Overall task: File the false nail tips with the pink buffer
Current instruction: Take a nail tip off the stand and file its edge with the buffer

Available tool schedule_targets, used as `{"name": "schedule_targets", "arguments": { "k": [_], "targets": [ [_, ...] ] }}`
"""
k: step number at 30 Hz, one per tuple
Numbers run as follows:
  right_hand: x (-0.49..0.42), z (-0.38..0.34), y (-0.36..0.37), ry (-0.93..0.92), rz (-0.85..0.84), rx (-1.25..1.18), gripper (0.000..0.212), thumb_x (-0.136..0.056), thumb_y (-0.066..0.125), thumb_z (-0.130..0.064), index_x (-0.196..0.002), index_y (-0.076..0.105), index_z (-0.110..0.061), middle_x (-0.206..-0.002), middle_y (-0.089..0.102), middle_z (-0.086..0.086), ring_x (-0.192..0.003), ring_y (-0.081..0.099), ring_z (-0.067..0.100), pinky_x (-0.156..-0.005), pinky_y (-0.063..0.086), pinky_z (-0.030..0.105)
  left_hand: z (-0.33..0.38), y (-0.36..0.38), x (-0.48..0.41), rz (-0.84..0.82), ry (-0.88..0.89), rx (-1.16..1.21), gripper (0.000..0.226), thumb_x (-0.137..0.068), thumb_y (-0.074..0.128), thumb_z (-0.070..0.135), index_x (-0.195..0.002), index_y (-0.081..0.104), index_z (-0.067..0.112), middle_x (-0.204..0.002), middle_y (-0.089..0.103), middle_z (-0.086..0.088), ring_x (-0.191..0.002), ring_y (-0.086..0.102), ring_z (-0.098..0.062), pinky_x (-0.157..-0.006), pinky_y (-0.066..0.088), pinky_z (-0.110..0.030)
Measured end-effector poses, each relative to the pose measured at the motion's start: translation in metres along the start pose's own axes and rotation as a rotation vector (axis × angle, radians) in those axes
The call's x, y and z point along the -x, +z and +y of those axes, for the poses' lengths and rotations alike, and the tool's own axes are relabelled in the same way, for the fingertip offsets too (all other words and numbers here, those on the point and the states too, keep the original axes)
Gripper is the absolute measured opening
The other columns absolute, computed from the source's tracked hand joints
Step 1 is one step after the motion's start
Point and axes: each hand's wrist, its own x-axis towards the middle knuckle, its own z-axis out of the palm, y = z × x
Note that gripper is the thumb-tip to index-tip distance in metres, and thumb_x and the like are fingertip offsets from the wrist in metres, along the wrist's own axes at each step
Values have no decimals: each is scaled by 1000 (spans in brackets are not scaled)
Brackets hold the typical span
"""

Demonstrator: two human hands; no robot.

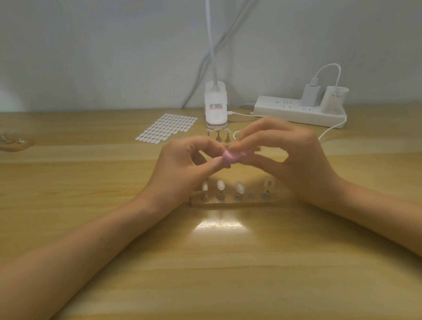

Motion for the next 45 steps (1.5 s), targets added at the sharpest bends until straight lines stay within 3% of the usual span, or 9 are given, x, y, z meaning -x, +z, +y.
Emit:
{"name": "schedule_targets", "arguments": {
  "k": [6, 16, 20, 23, 27, 31, 35, 42, 45],
  "targets": [
    [0, -2, 1, -27, -8, -6, 17, -86, 77, -6, -103, 77, -5, -98, 70, 9, -90, 68, 19, -82, 56, 31, 0, -2, 1, -6, 10, 3, 3, -83, 80, 20, -84, 78, 18, -78, 75, 15, -52, 54, 2, -53, 38, -8],
    [-1, 2, -3, 28, 32, 14, 19, -86, 76, -7, -106, 77, -5, -99, 71, 11, -92, 69, 21, -81, 57, 36, 1, -1, 1, -6, -3, 12, 2, -83, 80, 19, -85, 79, 18, -77, 75, 12, -56, 57, 1, -54, 40, -9],
    [-1, -2, 1, -62, -41, 4, 18, -85, 78, -5, -104, 77, -5, -99, 70, 9, -92, 69, 21, -82, 56, 31, 2, -1, 2, -8, -2, 17, 7, -84, 79, 17, -81, 77, 23, -75, 74, 16, -54, 54, 2, -52, 38, -9],
    [-2, 2, -3, 23, 32, 12, 18, -86, 76, -6, -105, 77, -5, -98, 70, 10, -90, 68, 19, -81, 56, 36, 3, -1, 1, 7, -4, 9, 4, -84, 79, 18, -83, 78, 21, -78, 76, 9, -55, 56, 1, -53, 40, -10],
    [0, -3, 4, -73, -54, -17, 16, -86, 78, -5, -102, 78, -5, -97, 69, 10, -90, 68, 18, -83, 54, 27, 4, -1, 1, -3, -13, 12, 14, -86, 77, 12, -79, 75, 24, -69, 71, 17, -51, 51, 2, -51, 37, -10],
    [-3, 2, -2, 13, 36, 6, 17, -87, 76, -8, -104, 77, -7, -97, 70, 7, -88, 68, 18, -80, 56, 34, 3, -2, 0, 3, -36, 43, 4, -83, 79, 20, -85, 78, 17, -76, 75, 9, -53, 52, 0, -54, 43, -15],
    [-1, -2, 2, -45, -31, -17, 16, -86, 77, -7, -102, 78, -6, -98, 69, 5, -89, 67, 14, -83, 54, 25, 4, -1, 0, -4, -26, 31, 6, -82, 79, 24, -82, 77, 19, -70, 72, 15, -50, 50, 1, -51, 38, -12],
    [-2, -2, 1, -19, -6, -16, 18, -87, 76, -9, -105, 77, -6, -97, 70, 8, -89, 68, 18, -81, 56, 29, 4, -1, 1, -11, 7, 33, 13, -76, 77, 37, -81, 77, 25, -73, 73, 16, -50, 52, 2, -52, 38, -9],
    [-2, 0, -1, 39, 45, -3, 18, -87, 76, -10, -105, 77, -7, -97, 71, 8, -90, 69, 19, -81, 56, 36, 2, -1, 0, -17, 16, 20, 3, -82, 80, 23, -82, 77, 24, -76, 75, 13, -52, 55, 2, -53, 39, -9]
  ]
}}
